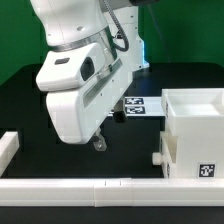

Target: Assemble drawer

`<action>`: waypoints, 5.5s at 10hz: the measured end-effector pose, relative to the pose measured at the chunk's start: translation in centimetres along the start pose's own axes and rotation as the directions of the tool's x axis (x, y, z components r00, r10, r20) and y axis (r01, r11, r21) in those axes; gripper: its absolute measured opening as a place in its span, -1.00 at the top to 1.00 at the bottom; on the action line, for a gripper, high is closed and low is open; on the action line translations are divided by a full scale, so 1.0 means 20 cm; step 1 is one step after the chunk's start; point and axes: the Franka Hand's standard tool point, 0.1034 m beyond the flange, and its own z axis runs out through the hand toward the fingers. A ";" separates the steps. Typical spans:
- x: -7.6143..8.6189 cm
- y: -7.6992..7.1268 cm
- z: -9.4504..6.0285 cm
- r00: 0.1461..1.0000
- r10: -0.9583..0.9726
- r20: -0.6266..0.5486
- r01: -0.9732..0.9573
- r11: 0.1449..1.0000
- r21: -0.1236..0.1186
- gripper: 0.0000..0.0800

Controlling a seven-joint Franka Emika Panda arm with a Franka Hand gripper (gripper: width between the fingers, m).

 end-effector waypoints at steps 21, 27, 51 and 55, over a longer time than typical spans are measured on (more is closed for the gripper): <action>0.13 -0.59 -0.21 0.915 0.399 0.051 -0.389 0.910 -0.147 -0.62; 0.52 -0.81 0.04 0.783 0.621 0.034 -0.610 0.778 -0.155 -0.62; 0.43 -0.97 0.37 0.735 0.677 0.036 -0.667 0.732 -0.136 0.92; 0.02 -0.80 0.06 0.693 0.721 0.023 -0.704 0.682 -0.199 0.92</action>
Offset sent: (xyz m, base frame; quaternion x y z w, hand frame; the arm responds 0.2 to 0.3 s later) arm -0.0574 0.0072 0.0428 -0.0378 -0.0397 0.0671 0.9962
